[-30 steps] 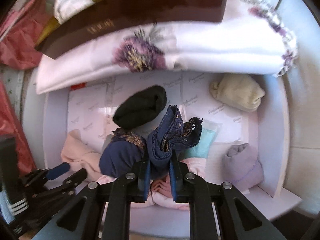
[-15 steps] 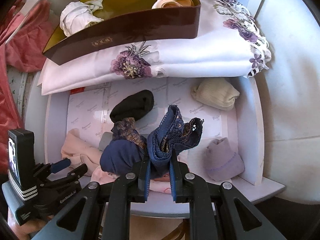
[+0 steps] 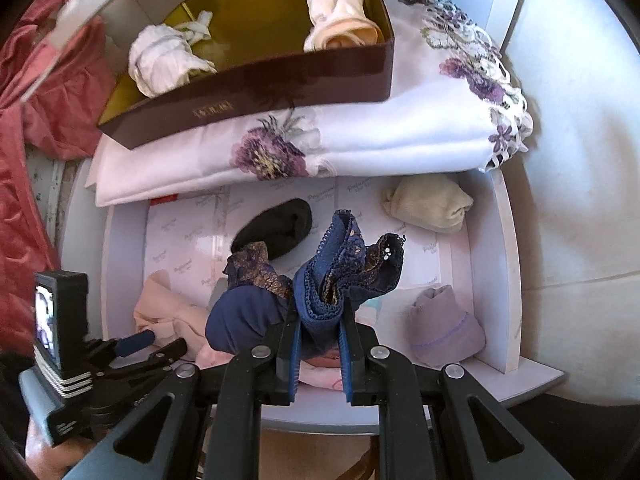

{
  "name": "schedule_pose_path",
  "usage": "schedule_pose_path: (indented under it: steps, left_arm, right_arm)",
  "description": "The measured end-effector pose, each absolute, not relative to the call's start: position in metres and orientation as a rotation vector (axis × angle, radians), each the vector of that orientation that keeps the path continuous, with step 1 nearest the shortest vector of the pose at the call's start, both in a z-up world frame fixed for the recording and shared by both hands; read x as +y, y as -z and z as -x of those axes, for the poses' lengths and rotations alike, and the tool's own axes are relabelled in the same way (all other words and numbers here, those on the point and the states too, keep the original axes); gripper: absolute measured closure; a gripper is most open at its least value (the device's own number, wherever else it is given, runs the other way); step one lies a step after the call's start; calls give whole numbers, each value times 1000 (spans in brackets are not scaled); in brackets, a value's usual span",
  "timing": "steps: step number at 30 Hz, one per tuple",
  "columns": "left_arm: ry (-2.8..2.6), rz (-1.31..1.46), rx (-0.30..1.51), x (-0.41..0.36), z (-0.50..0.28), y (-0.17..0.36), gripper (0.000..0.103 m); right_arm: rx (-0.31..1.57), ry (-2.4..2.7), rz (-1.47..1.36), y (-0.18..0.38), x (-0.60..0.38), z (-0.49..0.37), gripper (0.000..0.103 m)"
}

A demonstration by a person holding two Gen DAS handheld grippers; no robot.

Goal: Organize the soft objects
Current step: 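Lift the navy cloth out of the drawer toward the gold tray with the right tool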

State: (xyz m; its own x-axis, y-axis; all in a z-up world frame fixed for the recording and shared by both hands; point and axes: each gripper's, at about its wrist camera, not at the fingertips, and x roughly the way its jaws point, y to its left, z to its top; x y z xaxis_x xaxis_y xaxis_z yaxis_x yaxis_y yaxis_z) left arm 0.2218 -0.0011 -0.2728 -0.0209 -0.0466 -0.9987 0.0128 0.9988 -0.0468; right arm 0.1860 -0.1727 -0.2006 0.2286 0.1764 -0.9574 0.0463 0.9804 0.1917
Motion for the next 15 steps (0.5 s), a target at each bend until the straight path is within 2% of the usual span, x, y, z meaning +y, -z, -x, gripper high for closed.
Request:
schedule_pose_path:
  steps: [15]
  left_arm:
    - [44,21,1583,0,-223,266,53]
  right_arm:
    - [1153,-138,-282,124,-184,-192,87]
